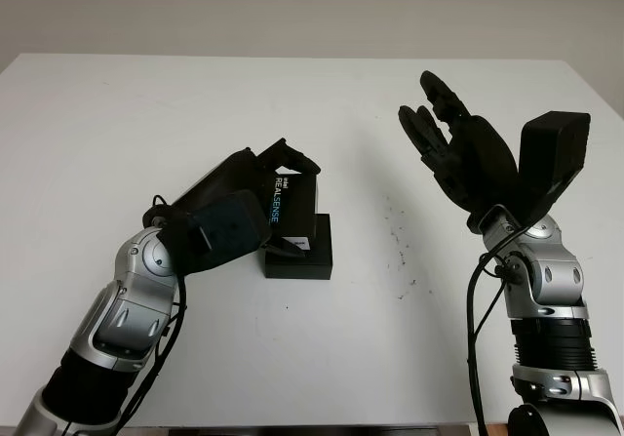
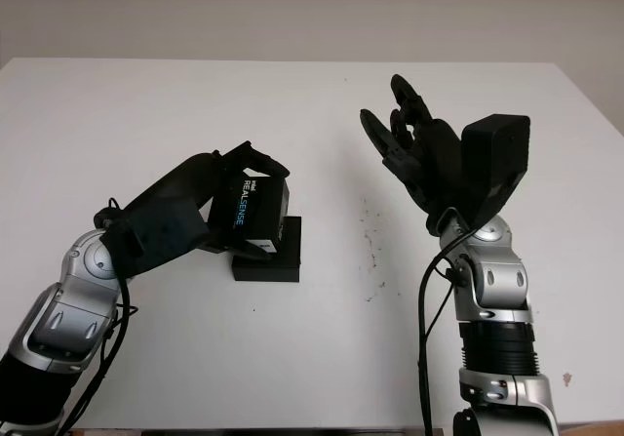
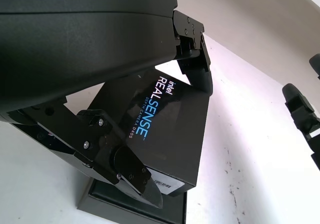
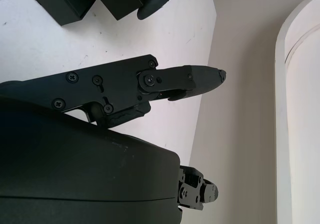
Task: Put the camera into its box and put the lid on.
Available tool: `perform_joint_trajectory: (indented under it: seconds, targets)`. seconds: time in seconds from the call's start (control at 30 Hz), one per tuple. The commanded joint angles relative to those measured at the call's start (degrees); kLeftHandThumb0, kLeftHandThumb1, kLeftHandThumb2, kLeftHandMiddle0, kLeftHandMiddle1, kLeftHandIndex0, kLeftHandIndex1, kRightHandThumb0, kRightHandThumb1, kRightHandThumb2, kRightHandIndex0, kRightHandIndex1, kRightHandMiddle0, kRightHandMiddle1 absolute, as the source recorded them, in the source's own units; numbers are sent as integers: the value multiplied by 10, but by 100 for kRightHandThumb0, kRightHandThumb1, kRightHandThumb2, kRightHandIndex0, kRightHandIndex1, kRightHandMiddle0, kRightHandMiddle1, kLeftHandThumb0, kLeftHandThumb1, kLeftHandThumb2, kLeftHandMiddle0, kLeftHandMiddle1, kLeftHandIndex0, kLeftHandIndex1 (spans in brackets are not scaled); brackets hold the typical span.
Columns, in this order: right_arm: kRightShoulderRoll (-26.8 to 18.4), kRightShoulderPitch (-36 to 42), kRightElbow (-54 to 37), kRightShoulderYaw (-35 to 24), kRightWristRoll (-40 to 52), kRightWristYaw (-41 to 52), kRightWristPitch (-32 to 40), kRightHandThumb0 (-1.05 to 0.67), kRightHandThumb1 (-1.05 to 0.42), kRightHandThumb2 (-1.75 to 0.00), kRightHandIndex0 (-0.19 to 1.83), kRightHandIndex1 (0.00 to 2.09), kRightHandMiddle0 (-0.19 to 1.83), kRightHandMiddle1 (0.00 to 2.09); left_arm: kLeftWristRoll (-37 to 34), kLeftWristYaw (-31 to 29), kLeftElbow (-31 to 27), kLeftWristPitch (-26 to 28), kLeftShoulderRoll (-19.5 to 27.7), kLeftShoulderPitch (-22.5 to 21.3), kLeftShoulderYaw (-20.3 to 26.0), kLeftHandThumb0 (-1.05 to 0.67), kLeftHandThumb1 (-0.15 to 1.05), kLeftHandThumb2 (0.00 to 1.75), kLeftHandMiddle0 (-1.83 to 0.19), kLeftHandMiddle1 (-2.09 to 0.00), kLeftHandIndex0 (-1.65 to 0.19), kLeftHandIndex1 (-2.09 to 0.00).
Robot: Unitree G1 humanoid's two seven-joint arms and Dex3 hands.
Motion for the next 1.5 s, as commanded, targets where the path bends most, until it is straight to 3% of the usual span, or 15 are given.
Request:
perform_joint_trajectory:
  seconds: [0.0,0.43,0.7,1.47]
  targets:
    - [-4,0,-5,-1,-2,0,-9,-55,-105,-24,-16,5,-14,18,2,-5,-3,7,-2,-2,-1,-11,103,6,-31,-161,-16,-145]
    - [4,0,-6,-2,-1,-9,-6,-56,-105,-22,-16,5,-13,17,-11,-65,-48,112,-2,-9,-2,-11,101,5,-34,-147,-20,-137]
    - [4,4,-9,-2,0,-8,-7,-55,-105,-22,-17,5,-12,16,-26,-87,-53,175,-1,-22,-7,-16,100,5,-39,-156,-23,-139]
    - [4,11,-10,0,0,-9,-6,-57,-105,-21,-17,5,-11,12,-29,-21,-27,131,-56,-19,-31,-12,102,5,-35,-169,-19,-142]
